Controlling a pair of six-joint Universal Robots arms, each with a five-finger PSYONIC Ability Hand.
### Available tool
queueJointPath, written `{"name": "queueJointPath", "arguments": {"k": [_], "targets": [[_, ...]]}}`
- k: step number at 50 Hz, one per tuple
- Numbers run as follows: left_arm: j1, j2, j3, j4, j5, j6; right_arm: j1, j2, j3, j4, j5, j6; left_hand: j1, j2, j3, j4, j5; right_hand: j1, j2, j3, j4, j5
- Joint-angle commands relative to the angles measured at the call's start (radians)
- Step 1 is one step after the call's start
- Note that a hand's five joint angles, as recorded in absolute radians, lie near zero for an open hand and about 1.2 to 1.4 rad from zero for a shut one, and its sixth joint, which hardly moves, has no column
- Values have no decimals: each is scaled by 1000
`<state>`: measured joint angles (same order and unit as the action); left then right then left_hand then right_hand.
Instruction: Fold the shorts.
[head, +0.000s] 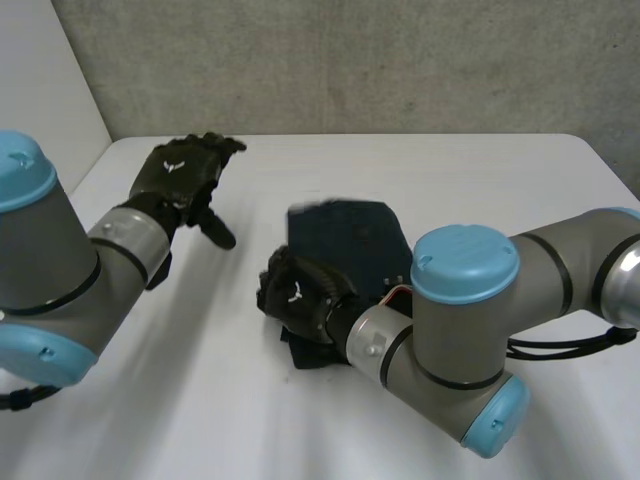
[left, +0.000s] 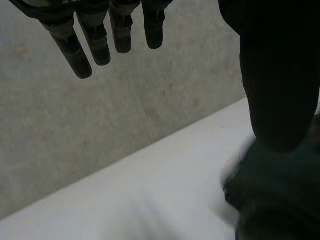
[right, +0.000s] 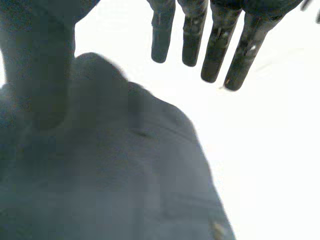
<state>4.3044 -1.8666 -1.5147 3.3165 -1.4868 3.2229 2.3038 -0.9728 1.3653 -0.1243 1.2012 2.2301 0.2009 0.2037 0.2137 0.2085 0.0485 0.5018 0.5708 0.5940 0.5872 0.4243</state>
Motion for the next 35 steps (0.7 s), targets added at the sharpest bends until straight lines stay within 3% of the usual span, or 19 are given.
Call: {"name": "queueJointPath", "arguments": {"k": [1,4,7,14,22,31,35], "targets": [[-69,-88,154,-12,-9,-6,-148,-161,-14,-29,64,562,-5,-8,-18,-13,-27,-241,-310,-333,-326,-338],[-138,-163,241,-44,-21,-12,-231,-210,-28,-26,55,836,1,-2,-12,-7,-21,-252,-321,-345,-338,-349],[-189,-247,326,-104,-50,-20,-267,-161,-57,-6,55,957,1,-2,-12,-7,-21,-255,-324,-348,-341,-352],[-256,-459,491,-265,-145,-38,-288,46,-170,205,77,792,19,16,6,11,-4,-314,-383,-406,-399,-411],[-259,-579,550,-402,-268,-8,-296,190,-232,259,129,700,16,13,3,8,-7,-327,-396,-419,-413,-424],[-276,-568,536,-482,-276,51,-291,142,-221,267,158,606,18,16,6,11,-4,-327,-396,-419,-413,-424],[-282,-447,534,-485,-268,49,-288,37,-212,265,156,618,7,4,-6,-1,-15,-327,-396,-419,-413,-424]]}}
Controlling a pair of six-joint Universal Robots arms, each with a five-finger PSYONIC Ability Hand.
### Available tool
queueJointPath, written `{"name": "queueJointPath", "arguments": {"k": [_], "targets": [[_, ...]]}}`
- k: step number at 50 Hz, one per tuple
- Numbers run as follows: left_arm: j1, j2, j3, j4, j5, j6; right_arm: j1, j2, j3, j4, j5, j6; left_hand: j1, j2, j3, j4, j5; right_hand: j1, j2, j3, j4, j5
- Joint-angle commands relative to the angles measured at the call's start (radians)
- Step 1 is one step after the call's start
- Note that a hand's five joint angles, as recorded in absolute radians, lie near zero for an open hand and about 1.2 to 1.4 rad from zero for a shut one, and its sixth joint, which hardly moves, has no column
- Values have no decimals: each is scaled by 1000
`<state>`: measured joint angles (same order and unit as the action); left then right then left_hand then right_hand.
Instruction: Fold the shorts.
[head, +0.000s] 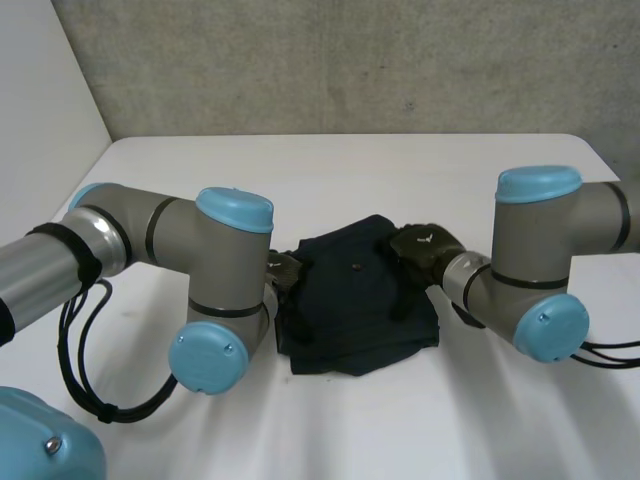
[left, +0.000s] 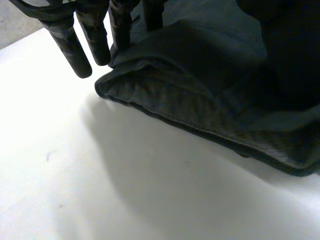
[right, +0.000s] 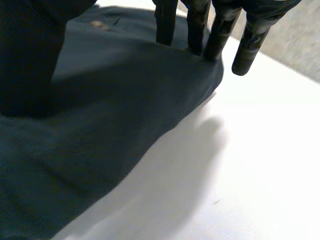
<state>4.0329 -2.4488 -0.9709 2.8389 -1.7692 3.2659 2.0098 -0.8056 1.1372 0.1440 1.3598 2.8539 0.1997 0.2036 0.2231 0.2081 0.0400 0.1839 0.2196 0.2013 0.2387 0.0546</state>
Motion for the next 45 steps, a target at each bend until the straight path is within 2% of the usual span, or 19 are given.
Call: {"name": "queueJointPath", "arguments": {"k": [1,4,7,8,12,13,16,17,21,45], "targets": [[-11,169,-9,-7,16,6,7,-180,21,-6,5,-5,5,1,-18,-3,-10,-9,-45,-27,-64,-55],[-8,283,-12,-4,16,6,3,-259,30,-14,12,1,-1,-5,-24,-9,-16,-9,-45,-27,-64,-55],[6,421,-20,-4,17,1,-2,-363,36,-27,70,45,-1,-5,-24,-9,-16,-9,-45,-27,-64,-55],[14,454,-25,-4,17,-2,-3,-416,39,-35,125,74,-4,-8,-27,-12,-19,-9,-45,-27,-64,-55],[116,623,-67,-7,25,-25,-11,-541,64,-40,258,114,5,1,-18,-3,-10,-9,-45,-27,-64,-55],[164,672,-80,-16,40,-43,-16,-559,70,-32,277,114,5,1,-18,-3,-10,-9,-45,-27,-64,-55],[215,724,-101,-55,95,-72,-45,-613,96,-5,317,110,-1,-5,-24,-9,-16,-9,-45,-27,-64,-55],[230,746,-112,-97,135,-84,-51,-619,102,6,317,110,-7,-11,-30,-15,-22,-9,-45,-27,-64,-55],[253,768,-127,-171,195,-109,-66,-639,116,62,306,119,-7,-11,-30,-15,-22,-9,-45,-27,-64,-55],[258,772,-167,-170,200,-115,-71,-669,154,72,298,122,-24,-28,-48,-33,-39,-9,-45,-27,-64,-55]]}}
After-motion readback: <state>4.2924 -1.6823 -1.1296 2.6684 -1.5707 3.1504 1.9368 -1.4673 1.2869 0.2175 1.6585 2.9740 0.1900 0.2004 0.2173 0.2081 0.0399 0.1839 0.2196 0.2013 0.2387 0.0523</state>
